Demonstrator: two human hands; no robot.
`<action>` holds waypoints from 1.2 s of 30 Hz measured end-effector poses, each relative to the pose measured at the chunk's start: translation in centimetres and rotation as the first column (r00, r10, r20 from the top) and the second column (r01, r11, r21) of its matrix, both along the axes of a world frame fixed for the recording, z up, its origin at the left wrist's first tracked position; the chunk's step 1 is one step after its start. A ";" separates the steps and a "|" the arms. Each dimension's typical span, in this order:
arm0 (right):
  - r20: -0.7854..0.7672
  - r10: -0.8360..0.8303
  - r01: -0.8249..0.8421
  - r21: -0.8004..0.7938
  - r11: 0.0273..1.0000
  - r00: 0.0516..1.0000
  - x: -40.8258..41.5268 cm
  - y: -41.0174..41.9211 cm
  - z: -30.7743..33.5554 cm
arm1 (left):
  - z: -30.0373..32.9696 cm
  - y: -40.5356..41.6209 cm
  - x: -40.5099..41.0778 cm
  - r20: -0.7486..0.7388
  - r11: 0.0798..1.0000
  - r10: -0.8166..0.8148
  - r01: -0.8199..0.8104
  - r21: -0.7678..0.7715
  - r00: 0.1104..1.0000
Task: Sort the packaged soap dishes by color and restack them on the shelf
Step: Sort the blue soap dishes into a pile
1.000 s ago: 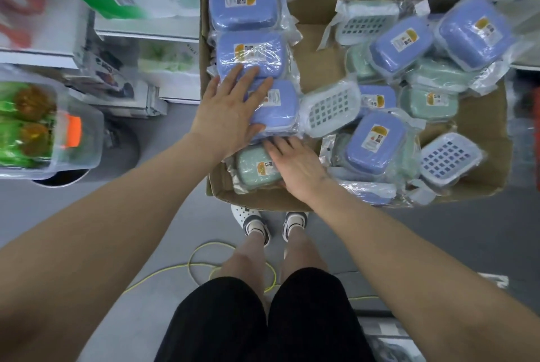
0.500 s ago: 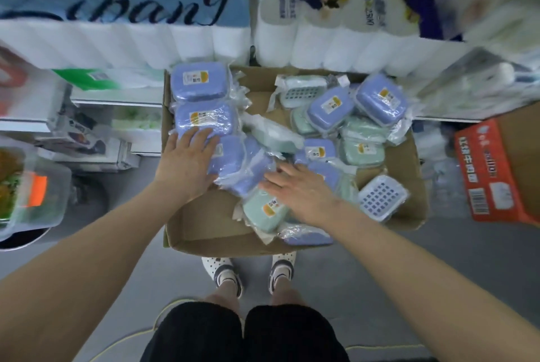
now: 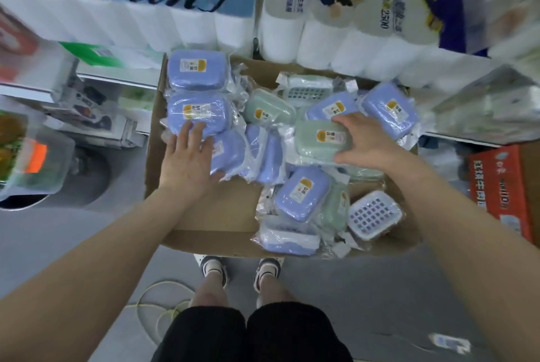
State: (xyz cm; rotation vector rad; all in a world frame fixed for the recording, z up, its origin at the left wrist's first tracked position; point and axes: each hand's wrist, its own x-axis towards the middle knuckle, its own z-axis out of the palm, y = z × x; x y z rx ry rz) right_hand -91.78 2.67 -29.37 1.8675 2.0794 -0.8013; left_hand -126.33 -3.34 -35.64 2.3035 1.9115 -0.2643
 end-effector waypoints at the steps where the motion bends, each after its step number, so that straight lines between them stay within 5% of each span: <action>1: 0.080 -0.021 0.018 0.038 0.999 0.997 0.1 0.4 -0.2 | -0.1 -0.1 0.2 0.016 1.000 0.014 -0.014 0.005 1.000; 4: 0.212 -0.010 -0.040 0.231 0.972 0.977 -1.2 0.2 -0.9 | -0.4 -0.2 0.6 0.028 0.999 0.046 -0.046 0.005 0.999; 8: -0.049 0.106 -0.078 0.400 0.913 0.993 -6.7 -1.1 -3.0 | -0.7 0.2 0.8 0.020 0.998 0.062 -0.061 -0.030 0.998; 10: -0.131 0.148 -0.094 0.348 0.933 0.980 -9.5 -1.5 -4.5 | -0.8 0.7 0.9 0.011 0.997 0.045 -0.044 -0.061 0.999; 17: -0.061 0.119 -0.110 0.132 0.985 0.991 -12.7 0.4 -10.0 | -0.6 1.1 -0.7 0.074 0.995 -0.085 0.088 -0.041 0.994; 21: -0.016 0.056 -0.053 0.143 0.988 0.998 -13.3 -0.5 -10.2 | 0.8 1.8 -2.5 0.097 0.979 -0.199 0.202 -0.025 0.975; 26: -0.149 -0.258 0.257 -0.028 0.966 0.955 -16.1 -3.3 -9.2 | 2.5 4.0 -4.1 0.150 0.960 -0.265 0.276 -0.053 0.952; 30: -0.232 -0.332 0.285 -0.213 0.935 0.914 -18.7 -7.2 -9.0 | 2.8 4.9 -4.3 0.118 0.952 -0.293 0.302 -0.059 0.949; 36: -0.246 -0.395 0.379 -0.115 0.918 0.885 -17.9 -6.4 -8.7 | 2.2 3.6 -5.3 0.049 0.932 -0.361 0.362 -0.013 0.931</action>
